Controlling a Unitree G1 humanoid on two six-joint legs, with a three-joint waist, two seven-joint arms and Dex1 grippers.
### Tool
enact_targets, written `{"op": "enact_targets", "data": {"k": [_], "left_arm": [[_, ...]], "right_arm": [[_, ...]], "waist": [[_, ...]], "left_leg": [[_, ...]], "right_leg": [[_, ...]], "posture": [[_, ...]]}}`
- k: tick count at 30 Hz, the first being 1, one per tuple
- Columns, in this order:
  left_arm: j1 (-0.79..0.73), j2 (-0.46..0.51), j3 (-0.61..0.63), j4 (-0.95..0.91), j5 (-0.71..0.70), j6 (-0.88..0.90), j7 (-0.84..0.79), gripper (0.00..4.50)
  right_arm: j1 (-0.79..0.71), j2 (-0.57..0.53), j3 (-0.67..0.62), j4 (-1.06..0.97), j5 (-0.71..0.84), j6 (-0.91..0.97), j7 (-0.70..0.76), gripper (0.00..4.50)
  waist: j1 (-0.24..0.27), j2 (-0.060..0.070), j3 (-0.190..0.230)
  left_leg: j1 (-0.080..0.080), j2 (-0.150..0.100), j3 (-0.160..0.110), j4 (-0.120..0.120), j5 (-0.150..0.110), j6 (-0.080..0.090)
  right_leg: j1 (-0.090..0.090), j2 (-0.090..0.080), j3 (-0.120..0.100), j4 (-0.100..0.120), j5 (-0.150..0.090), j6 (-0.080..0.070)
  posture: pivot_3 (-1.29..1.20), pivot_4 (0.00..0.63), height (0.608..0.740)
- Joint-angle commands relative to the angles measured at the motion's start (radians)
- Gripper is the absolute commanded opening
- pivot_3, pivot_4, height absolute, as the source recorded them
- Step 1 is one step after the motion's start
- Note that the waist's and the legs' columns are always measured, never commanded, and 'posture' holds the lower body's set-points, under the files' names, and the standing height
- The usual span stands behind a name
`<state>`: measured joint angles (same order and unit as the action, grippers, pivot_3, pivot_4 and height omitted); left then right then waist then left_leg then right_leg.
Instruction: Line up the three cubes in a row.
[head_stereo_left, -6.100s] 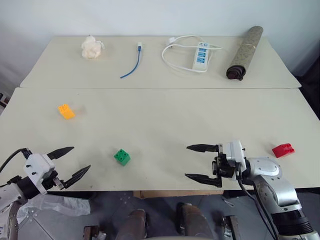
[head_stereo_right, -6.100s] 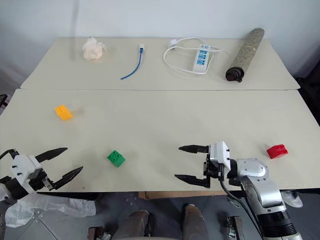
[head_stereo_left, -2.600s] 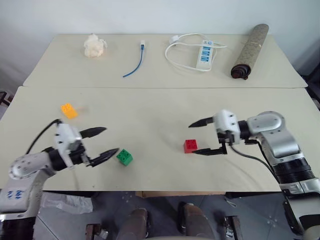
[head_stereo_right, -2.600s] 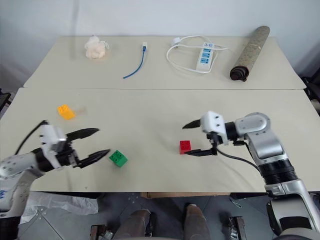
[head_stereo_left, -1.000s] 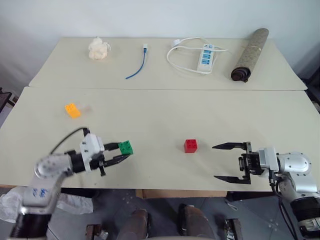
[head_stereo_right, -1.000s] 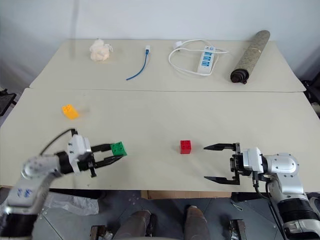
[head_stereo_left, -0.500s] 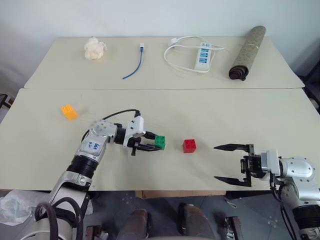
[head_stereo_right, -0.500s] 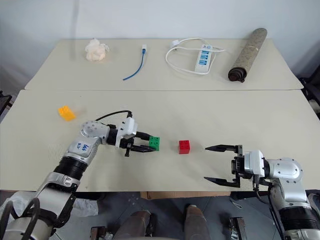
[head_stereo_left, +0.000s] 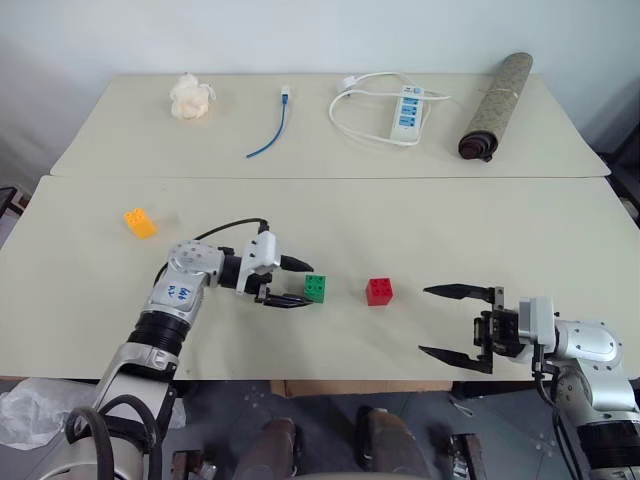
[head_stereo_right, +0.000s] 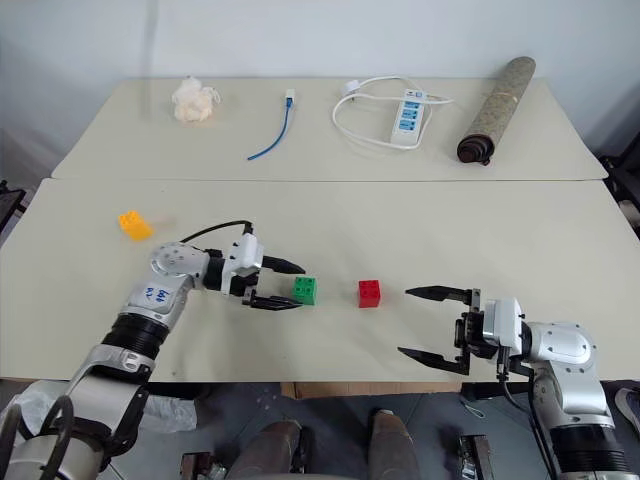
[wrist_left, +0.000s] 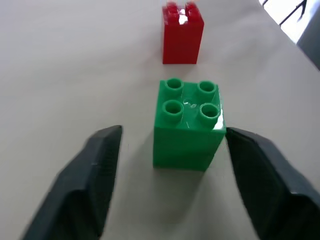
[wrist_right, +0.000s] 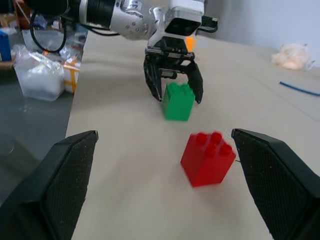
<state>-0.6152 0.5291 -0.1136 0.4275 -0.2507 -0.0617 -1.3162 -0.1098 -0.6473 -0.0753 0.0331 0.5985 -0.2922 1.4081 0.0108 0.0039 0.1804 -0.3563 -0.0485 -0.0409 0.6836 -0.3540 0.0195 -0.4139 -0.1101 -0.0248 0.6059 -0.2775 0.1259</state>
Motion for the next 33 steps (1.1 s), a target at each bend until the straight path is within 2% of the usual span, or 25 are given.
{"op": "enact_targets", "data": {"k": [1, 3, 5, 8, 11, 14, 19, 23, 25, 28, 33], "left_arm": [[0.111, 0.088, 0.175, -0.188, -0.126, 0.041, 0.033, 4.03], [0.221, 0.117, 0.293, -0.3, -0.197, 0.118, 0.119, 4.03], [0.345, 0.12, 0.428, -0.381, -0.238, 0.17, 0.241, 4.39], [0.537, 0.05, 0.657, -0.481, -0.329, 0.265, 0.473, 4.46], [0.683, -0.028, 0.831, -0.475, -0.331, 0.206, 0.612, 4.46], [0.834, -0.134, 0.917, -0.488, -0.264, 0.094, 0.721, 4.46], [0.913, -0.232, 0.925, -0.547, -0.222, 0.017, 0.853, 4.46], [0.889, -0.27, 0.851, -0.617, -0.207, 0.041, 0.931, 4.46], [0.815, -0.263, 0.793, -0.643, -0.178, 0.114, 1.024, 4.46], [0.622, -0.249, 0.692, -0.667, -0.098, 0.307, 1.234, 4.46], [0.39, -0.234, 0.644, -0.567, -0.036, 0.437, 1.404, 4.46]], "right_arm": [[-0.031, 0.018, 0.013, -0.064, 0.026, 0.049, -0.01, 4.5], [-0.049, 0.03, 0.024, -0.086, 0.038, 0.09, -0.018, 4.5], [-0.075, 0.051, 0.034, -0.099, 0.048, 0.123, -0.027, 4.5], [-0.126, 0.106, 0.043, -0.088, 0.037, 0.115, -0.04, 4.5], [-0.159, 0.144, 0.053, -0.085, 0.024, 0.125, -0.062, 4.5], [-0.179, 0.175, 0.066, -0.115, 0.025, 0.148, -0.098, 4.5], [-0.201, 0.203, 0.068, -0.153, 0.019, 0.172, -0.148, 4.5], [-0.214, 0.191, 0.063, -0.135, -0.011, 0.176, -0.163, 4.5], [-0.228, 0.186, 0.06, -0.115, -0.018, 0.177, -0.156, 4.5], [-0.24, 0.185, 0.07, -0.103, -0.014, 0.183, -0.128, 4.5], [-0.238, 0.193, 0.083, -0.081, -0.009, 0.179, -0.086, 4.5]], "waist": [[-0.008, 0.0, 0.0], [-0.013, 0.0, 0.0], [-0.015, 0.0, 0.0], [-0.013, 0.0, 0.0], [-0.011, 0.0, 0.0], [-0.005, -0.001, 0.0], [0.016, -0.003, 0.0], [0.018, -0.005, -0.002], [0.015, -0.005, -0.002], [0.017, -0.006, -0.002], [-0.003, -0.007, -0.003]], "left_leg": [[0.0, 0.0, -0.001, 0.0, 0.0, 0.0], [0.0, 0.001, -0.002, -0.001, -0.001, -0.001], [0.0, 0.002, -0.004, -0.001, -0.001, -0.002], [0.0, 0.002, -0.004, -0.001, -0.001, -0.002], [0.0, 0.002, -0.004, -0.001, -0.001, -0.002], [0.0, 0.002, -0.004, -0.001, -0.001, -0.002], [0.001, 0.0, -0.004, -0.001, -0.003, 0.0], [0.001, 0.0, -0.005, -0.001, -0.003, 0.0], [0.001, 0.0, -0.005, -0.001, -0.003, 0.0], [0.001, -0.001, -0.006, -0.001, -0.003, -0.001], [0.002, -0.001, -0.001, -0.001, -0.003, -0.001]], "right_leg": [[0.0, 0.0, 0.0, 0.0, 0.0, 0.0], [0.0, 0.0, 0.003, -0.001, -0.001, -0.001], [0.001, 0.0, 0.004, -0.001, -0.001, -0.002], [0.001, 0.0, 0.005, -0.001, -0.001, -0.002], [0.001, 0.0, 0.005, -0.001, -0.001, -0.002], [0.002, -0.001, 0.005, -0.003, -0.001, -0.002], [0.003, -0.002, 0.005, -0.007, -0.001, -0.002], [0.004, -0.003, 0.004, -0.007, -0.001, -0.002], [0.003, -0.002, 0.005, -0.007, -0.001, -0.002], [0.003, -0.002, 0.004, -0.005, -0.001, -0.002], [0.0, 0.002, 0.002, 0.001, -0.001, -0.002]], "posture": [[0.0, 0.15, 0.74], [0.0, 0.15, 0.74], [0.0, 0.15, 0.74], [0.0, 0.15, 0.74], [0.0, 0.15, 0.74], [0.0, 0.15, 0.74], [0.0, 0.15, 0.74], [0.0, 0.15, 0.74], [0.0, 0.15, 0.74], [0.0, 0.15, 0.74], [0.0, 0.15, 0.74]]}}
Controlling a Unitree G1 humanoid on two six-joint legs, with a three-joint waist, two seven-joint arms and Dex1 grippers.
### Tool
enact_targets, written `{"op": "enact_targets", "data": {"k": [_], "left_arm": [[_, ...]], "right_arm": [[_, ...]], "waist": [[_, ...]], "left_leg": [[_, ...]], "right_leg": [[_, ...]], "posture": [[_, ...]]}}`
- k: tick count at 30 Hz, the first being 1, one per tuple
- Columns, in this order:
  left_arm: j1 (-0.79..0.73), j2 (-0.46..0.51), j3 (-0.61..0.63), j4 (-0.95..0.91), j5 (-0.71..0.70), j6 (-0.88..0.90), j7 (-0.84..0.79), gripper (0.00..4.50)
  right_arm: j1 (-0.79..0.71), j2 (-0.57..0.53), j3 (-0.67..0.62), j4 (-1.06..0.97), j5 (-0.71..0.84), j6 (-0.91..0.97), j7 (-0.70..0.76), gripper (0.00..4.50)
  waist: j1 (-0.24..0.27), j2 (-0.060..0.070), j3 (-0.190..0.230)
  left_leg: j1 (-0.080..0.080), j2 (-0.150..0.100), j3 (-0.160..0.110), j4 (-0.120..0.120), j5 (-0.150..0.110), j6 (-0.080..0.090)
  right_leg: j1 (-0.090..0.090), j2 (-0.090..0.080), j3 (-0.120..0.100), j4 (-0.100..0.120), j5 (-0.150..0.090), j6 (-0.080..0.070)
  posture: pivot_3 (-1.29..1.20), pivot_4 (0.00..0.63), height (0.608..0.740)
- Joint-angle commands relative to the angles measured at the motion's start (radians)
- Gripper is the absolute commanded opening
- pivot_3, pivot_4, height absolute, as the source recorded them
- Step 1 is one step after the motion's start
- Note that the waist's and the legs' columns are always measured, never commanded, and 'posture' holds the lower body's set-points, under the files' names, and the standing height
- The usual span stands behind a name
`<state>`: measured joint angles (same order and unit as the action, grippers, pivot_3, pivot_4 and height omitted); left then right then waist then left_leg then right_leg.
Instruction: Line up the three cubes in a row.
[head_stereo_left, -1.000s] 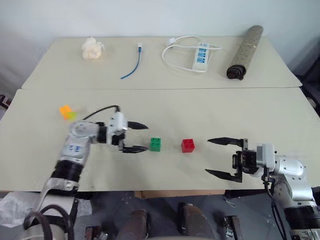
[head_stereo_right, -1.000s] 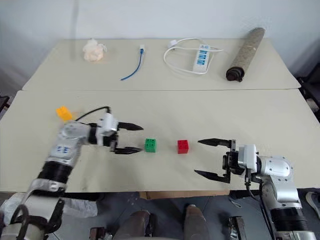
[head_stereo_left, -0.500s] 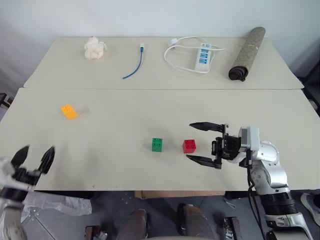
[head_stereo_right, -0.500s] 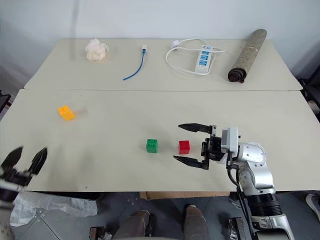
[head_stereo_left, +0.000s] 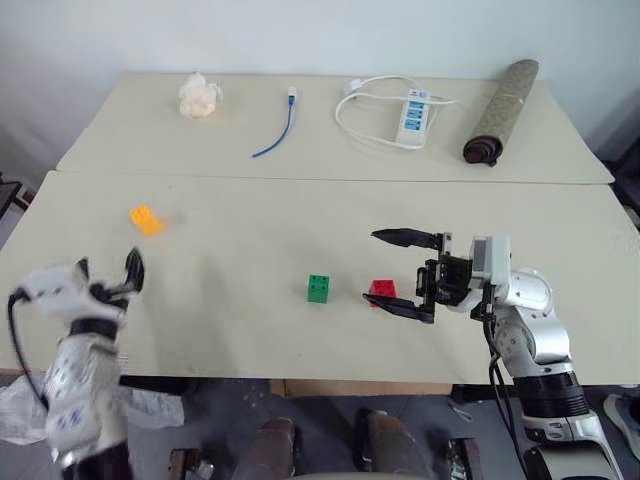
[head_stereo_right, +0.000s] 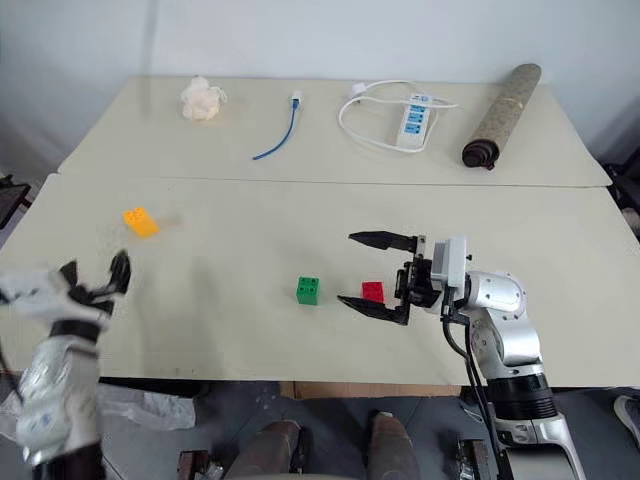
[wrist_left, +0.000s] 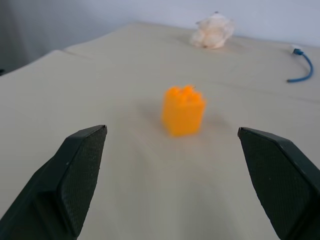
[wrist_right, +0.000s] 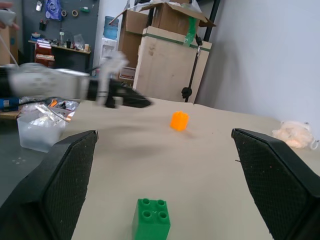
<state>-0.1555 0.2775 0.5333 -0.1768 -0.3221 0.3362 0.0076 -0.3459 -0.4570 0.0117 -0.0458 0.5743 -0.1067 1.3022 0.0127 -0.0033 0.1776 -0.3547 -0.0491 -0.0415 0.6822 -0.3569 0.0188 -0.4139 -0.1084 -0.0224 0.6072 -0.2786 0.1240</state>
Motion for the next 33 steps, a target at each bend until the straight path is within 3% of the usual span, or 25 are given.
{"op": "enact_targets", "data": {"k": [1, 8, 15, 18, 26, 29, 31, 33], "left_arm": [[-0.118, 0.021, -0.009, 0.074, 0.045, 0.055, 0.105, 4.46], [-0.301, 0.046, -0.036, 0.31, 0.107, 0.044, 0.189, 4.46], [-0.333, 0.054, -0.065, 0.404, 0.105, -0.021, 0.143, 4.46], [-0.328, 0.055, -0.076, 0.416, 0.1, -0.055, 0.121, 3.89], [-0.328, 0.068, -0.088, 0.437, 0.118, -0.092, 0.128, 1.49], [-0.286, 0.072, -0.075, 0.385, 0.07, -0.156, 0.04, 1.45], [-0.233, 0.1, -0.056, 0.311, -0.024, -0.205, -0.135, 1.45], [-0.145, 0.182, -0.047, 0.191, -0.2, -0.138, -0.423, 1.45]], "right_arm": [[0.0, 0.005, -0.002, 0.003, 0.014, -0.008, 0.026, 4.5], [0.022, 0.002, 0.005, -0.023, 0.013, 0.002, 0.031, 4.5], [0.045, 0.003, 0.002, -0.069, 0.008, 0.015, -0.021, 4.5], [0.057, 0.005, 0.003, -0.08, 0.002, 0.019, -0.046, 4.5], [0.107, 0.016, 0.016, -0.075, -0.021, -0.008, -0.069, 4.5], [0.119, 0.013, 0.009, -0.059, -0.032, -0.026, -0.065, 4.5], [0.121, 0.008, 0.0, -0.055, -0.036, -0.032, -0.073, 4.5], [0.132, -0.001, -0.012, -0.055, -0.037, -0.038, -0.073, 4.5]], "waist": [[-0.008, 0.0, 0.0], [-0.012, 0.0, 0.0], [-0.009, 0.0, 0.0], [-0.008, 0.0, 0.0], [-0.006, 0.0, 0.0], [-0.005, 0.0, 0.0], [-0.013, 0.0, 0.0], [-0.017, 0.0, 0.0]], "left_leg": [[0.0, 0.0, 0.0, 0.0, 0.0, 0.0], [-0.001, 0.0, 0.0, 0.0, 0.0, 0.0], [-0.001, 0.0, -0.001, 0.0, 0.0, 0.0], [-0.001, 0.0, -0.001, 0.0, 0.0, 0.0], [-0.001, 0.0, -0.001, 0.0, 0.0, 0.0], [-0.001, 0.0, -0.001, 0.0, 0.0, 0.0], [-0.001, 0.0, -0.001, 0.0, 0.0, 0.0], [-0.001, 0.001, 0.0, 0.0, 0.0, -0.001]], "right_leg": [[-0.001, 0.0, -0.001, 0.0, 0.0, 0.0], [-0.001, 0.002, -0.003, -0.001, 0.0, 0.0], [0.0, 0.0, -0.003, -0.001, 0.0, 0.0], [0.0, -0.001, -0.004, -0.001, 0.0, 0.0], [0.0, -0.001, -0.004, -0.001, 0.0, 0.0], [0.0, -0.001, -0.004, -0.001, 0.0, 0.0], [0.0, -0.001, -0.004, -0.001, 0.0, 0.0], [0.0, -0.001, -0.003, -0.002, 0.0, 0.0]], "posture": [[0.0, 0.15, 0.74], [0.0, 0.15, 0.74], [0.0, 0.15, 0.74], [0.0, 0.15, 0.74], [0.0, 0.15, 0.74], [0.0, 0.15, 0.74], [0.0, 0.15, 0.74], [0.0, 0.15, 0.74]]}}
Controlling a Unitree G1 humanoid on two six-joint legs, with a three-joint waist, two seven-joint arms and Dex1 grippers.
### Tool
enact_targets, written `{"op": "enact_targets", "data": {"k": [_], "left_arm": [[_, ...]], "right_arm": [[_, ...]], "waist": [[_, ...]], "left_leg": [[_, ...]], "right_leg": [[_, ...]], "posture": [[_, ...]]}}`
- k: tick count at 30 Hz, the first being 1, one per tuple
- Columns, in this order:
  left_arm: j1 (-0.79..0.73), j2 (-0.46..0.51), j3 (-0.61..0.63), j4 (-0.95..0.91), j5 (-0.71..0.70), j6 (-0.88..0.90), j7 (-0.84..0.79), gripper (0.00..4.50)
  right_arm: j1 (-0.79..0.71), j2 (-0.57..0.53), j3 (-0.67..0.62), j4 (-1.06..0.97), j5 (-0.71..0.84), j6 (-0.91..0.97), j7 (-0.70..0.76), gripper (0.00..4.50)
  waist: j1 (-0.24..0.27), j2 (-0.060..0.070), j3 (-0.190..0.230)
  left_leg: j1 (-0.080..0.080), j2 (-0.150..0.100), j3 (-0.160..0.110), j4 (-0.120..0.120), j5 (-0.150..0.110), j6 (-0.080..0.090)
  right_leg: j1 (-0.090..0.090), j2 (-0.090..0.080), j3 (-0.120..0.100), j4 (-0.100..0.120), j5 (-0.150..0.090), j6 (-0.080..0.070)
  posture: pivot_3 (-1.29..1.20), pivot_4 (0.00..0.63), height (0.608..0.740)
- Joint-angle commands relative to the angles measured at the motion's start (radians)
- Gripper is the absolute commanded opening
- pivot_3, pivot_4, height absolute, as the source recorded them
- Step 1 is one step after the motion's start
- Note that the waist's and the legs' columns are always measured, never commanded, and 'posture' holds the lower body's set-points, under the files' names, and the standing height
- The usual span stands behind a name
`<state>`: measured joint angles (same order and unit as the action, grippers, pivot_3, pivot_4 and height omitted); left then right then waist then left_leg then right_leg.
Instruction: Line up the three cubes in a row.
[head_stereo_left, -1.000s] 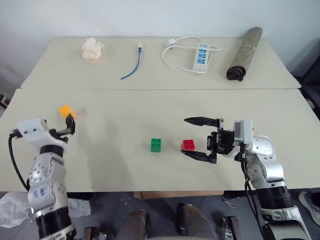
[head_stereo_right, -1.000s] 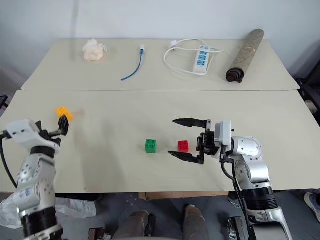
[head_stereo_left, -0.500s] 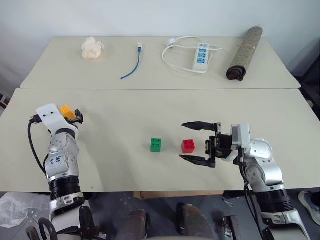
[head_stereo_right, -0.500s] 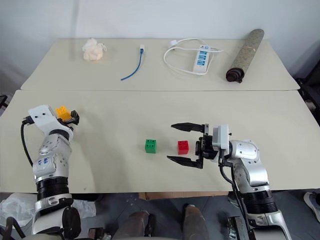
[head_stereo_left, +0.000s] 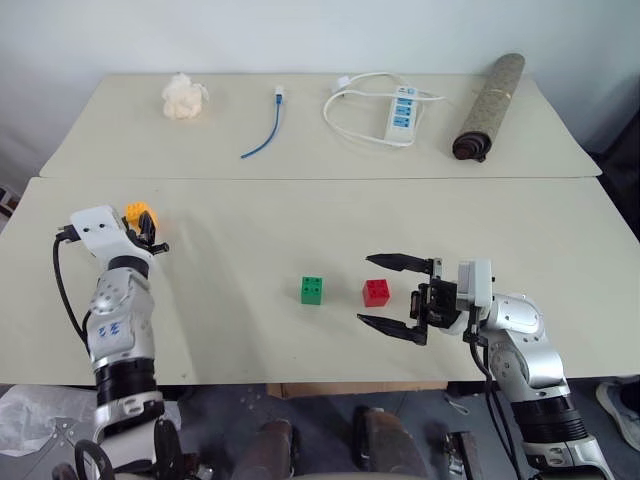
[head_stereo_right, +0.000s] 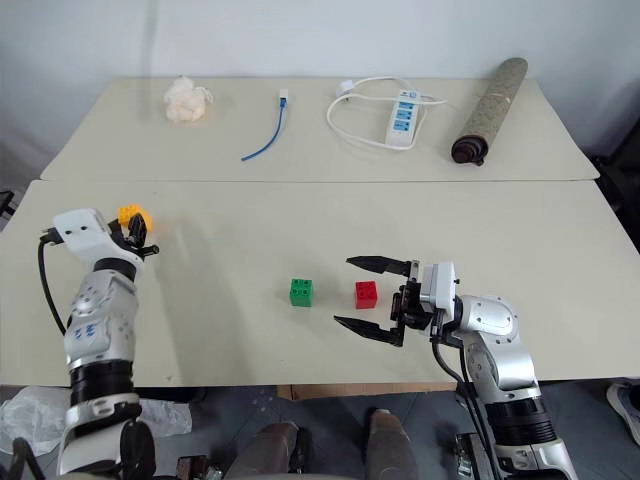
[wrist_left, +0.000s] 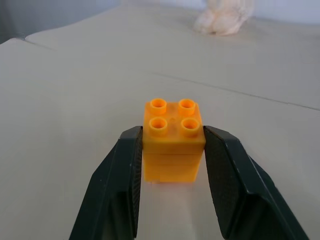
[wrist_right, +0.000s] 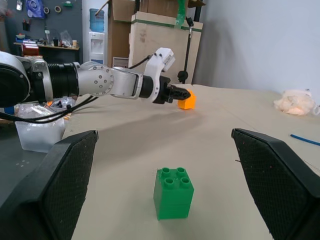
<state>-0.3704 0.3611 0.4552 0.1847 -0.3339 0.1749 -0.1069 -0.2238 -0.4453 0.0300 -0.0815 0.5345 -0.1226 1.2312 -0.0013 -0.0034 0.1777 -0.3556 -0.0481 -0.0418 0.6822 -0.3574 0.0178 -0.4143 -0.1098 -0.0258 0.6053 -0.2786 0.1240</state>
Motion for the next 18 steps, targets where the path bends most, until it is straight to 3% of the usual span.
{"op": "enact_targets", "data": {"k": [1, 3, 6, 9, 13, 18], "left_arm": [[0.114, 0.157, 0.027, -0.22, -0.249, 0.032, -0.466, 1.45], [0.168, 0.275, 0.034, -0.264, -0.362, 0.083, -0.711, 1.45], [0.168, 0.42, -0.027, -0.192, -0.311, 0.064, -0.889, 1.45], [0.082, 0.507, -0.177, -0.068, -0.231, -0.032, -1.154, 1.45], [-0.041, 0.501, -0.34, 0.139, -0.094, -0.223, -1.355, 1.45], [-0.183, 0.404, -0.41, 0.411, -0.02, -0.41, -1.445, 1.45]], "right_arm": [[0.015, -0.02, -0.035, -0.019, 0.004, -0.024, 0.001, 4.5], [0.026, -0.032, -0.045, -0.02, 0.008, -0.025, 0.004, 4.5], [0.036, -0.048, -0.058, -0.018, 0.013, -0.024, 0.011, 4.5], [0.048, -0.07, -0.077, -0.013, 0.016, -0.024, 0.024, 4.5], [0.045, -0.088, -0.09, -0.002, 0.015, -0.031, 0.031, 4.5], [0.077, -0.113, -0.126, -0.026, 0.014, -0.032, 0.017, 4.5]], "waist": [[-0.008, 0.0, 0.0], [-0.006, 0.0, 0.001], [0.004, 0.005, 0.001], [0.012, 0.008, 0.003], [0.013, 0.008, 0.003], [0.005, 0.008, 0.003]], "left_leg": [[0.0, 0.001, 0.0, 0.0, 0.0, 0.0], [0.0, 0.003, -0.001, 0.0, -0.001, -0.002], [0.001, 0.004, -0.003, 0.0, -0.001, -0.002], [0.002, 0.002, -0.003, 0.0, -0.001, -0.001], [0.002, 0.001, -0.003, -0.001, -0.001, -0.001], [0.0, 0.002, 0.0, -0.001, -0.001, 0.0]], "right_leg": [[0.0, 0.0, 0.0, -0.001, 0.0, 0.0], [0.0, 0.0, 0.002, -0.001, -0.001, -0.002], [0.002, 0.0, 0.001, -0.003, -0.003, -0.005], [0.004, -0.001, 0.002, -0.004, -0.003, -0.005], [0.002, -0.001, 0.001, -0.002, -0.003, -0.005], [0.0, 0.002, -0.006, 0.002, -0.002, -0.005]], "posture": [[0.0, 0.15, 0.74], [0.0, 0.15, 0.74], [0.0, 0.15, 0.74], [0.0, 0.15, 0.74], [0.0, 0.15, 0.74], [0.0, 0.15, 0.74]]}}
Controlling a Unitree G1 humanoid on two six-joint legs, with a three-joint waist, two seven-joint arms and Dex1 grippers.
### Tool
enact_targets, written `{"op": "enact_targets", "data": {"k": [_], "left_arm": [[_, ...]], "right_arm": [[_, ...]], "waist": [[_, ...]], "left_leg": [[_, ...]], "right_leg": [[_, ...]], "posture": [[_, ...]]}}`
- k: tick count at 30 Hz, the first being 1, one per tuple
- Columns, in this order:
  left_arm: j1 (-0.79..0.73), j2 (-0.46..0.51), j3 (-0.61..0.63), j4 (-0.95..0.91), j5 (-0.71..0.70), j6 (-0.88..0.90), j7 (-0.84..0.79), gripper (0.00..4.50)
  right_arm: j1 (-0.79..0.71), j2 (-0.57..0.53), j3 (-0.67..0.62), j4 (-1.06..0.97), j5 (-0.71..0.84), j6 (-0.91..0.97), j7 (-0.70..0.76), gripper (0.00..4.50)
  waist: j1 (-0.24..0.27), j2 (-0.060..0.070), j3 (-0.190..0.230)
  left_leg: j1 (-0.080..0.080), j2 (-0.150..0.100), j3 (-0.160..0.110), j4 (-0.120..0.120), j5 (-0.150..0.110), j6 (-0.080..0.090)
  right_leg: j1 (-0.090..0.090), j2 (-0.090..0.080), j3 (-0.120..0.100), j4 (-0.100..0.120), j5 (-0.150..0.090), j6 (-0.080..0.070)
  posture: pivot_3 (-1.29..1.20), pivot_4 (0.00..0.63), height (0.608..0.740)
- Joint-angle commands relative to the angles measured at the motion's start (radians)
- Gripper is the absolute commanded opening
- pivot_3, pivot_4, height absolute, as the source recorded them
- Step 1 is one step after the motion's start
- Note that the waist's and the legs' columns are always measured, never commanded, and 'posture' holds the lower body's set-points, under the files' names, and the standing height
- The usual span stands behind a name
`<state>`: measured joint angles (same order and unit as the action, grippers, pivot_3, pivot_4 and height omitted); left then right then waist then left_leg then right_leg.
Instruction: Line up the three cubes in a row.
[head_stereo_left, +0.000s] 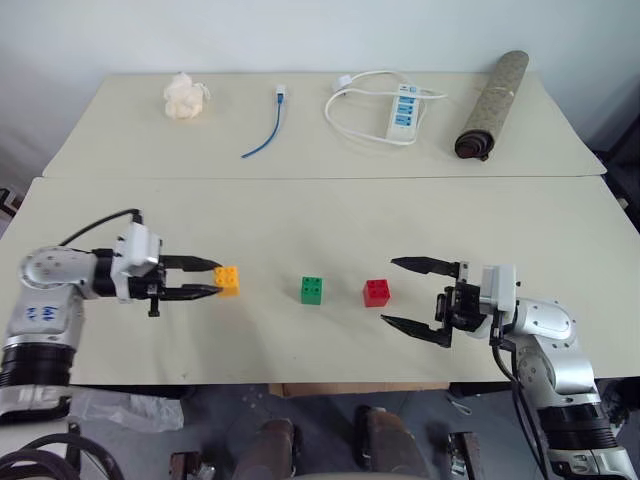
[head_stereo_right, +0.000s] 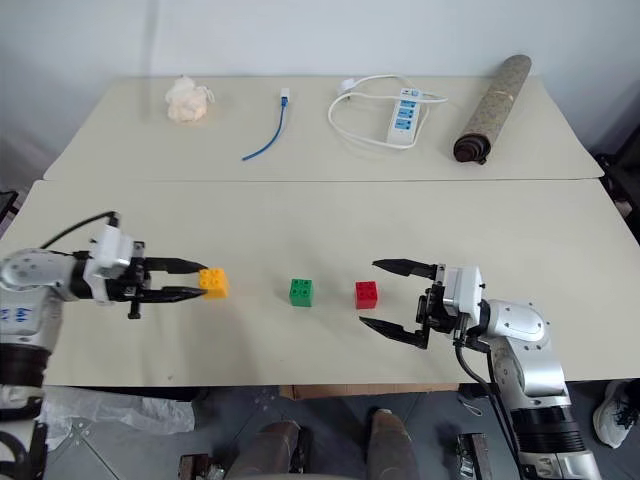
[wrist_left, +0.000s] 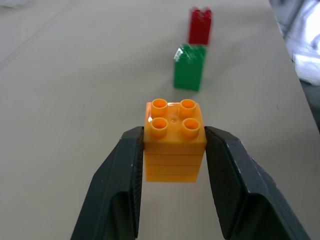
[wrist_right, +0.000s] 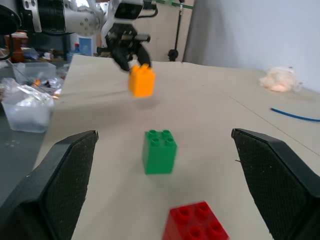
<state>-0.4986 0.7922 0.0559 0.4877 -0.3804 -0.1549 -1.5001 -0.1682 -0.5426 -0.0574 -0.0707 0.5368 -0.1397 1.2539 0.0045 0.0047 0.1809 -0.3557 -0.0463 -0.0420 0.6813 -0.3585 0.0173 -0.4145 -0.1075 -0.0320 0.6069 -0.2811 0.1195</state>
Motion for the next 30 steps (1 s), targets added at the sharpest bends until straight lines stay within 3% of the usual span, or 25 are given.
{"op": "enact_targets", "data": {"k": [1, 10, 15, 18, 23, 30], "left_arm": [[-0.069, -0.036, -0.019, 0.134, 0.03, -0.088, -0.071, 1.45], [-0.111, -0.062, -0.064, 0.236, 0.048, -0.174, -0.101, 1.45], [-0.088, -0.024, -0.056, 0.213, 0.025, -0.15, -0.112, 3.0], [-0.039, 0.028, 0.028, 0.099, -0.041, -0.046, -0.015, 3.82], [0.104, 0.106, 0.157, -0.092, -0.083, 0.048, 0.085, 3.82], [0.251, 0.165, 0.255, -0.174, -0.034, -0.021, 0.138, 3.82]], "right_arm": [[0.032, -0.021, -0.044, -0.045, 0.012, -0.014, -0.008, 4.5], [0.086, -0.035, -0.063, -0.095, 0.032, 0.014, -0.024, 4.5], [0.071, -0.034, -0.051, -0.081, 0.029, 0.014, -0.016, 4.5], [0.021, -0.053, -0.055, -0.037, 0.034, 0.018, 0.018, 4.5], [-0.066, -0.133, -0.048, 0.007, 0.062, 0.094, 0.115, 4.5], [-0.241, -0.249, 0.01, 0.124, -0.014, 0.163, 0.216, 4.5]], "waist": [[-0.002, -0.001, 0.0], [-0.004, -0.001, 0.001], [-0.004, -0.001, 0.001], [-0.008, -0.002, 0.001], [-0.01, 0.0, 0.002], [-0.003, 0.001, 0.002]], "left_leg": [[-0.001, 0.0, 0.0, 0.001, 0.0, 0.0], [-0.002, 0.001, 0.0, 0.002, -0.001, 0.001], [-0.002, 0.001, 0.0, 0.002, -0.001, 0.001], [-0.002, 0.002, 0.0, 0.002, -0.001, 0.001], [-0.002, 0.004, 0.0, 0.002, -0.001, 0.0], [-0.002, 0.004, -0.001, 0.001, -0.001, 0.0]], "right_leg": [[0.0, 0.004, -0.001, 0.0, 0.0, 0.0], [-0.001, 0.004, -0.001, 0.0, 0.0, 0.0], [0.0, 0.005, -0.001, 0.0, 0.0, 0.0], [-0.001, 0.003, 0.0, 0.0, 0.0, 0.0], [-0.001, 0.0, 0.001, -0.001, 0.0, 0.0], [0.0, -0.001, 0.007, -0.002, 0.0, 0.0]], "posture": [[0.0, 0.15, 0.74], [0.0, 0.15, 0.74], [0.0, 0.15, 0.74], [0.0, 0.15, 0.74], [0.0, 0.15, 0.74], [0.0, 0.15, 0.74]]}}
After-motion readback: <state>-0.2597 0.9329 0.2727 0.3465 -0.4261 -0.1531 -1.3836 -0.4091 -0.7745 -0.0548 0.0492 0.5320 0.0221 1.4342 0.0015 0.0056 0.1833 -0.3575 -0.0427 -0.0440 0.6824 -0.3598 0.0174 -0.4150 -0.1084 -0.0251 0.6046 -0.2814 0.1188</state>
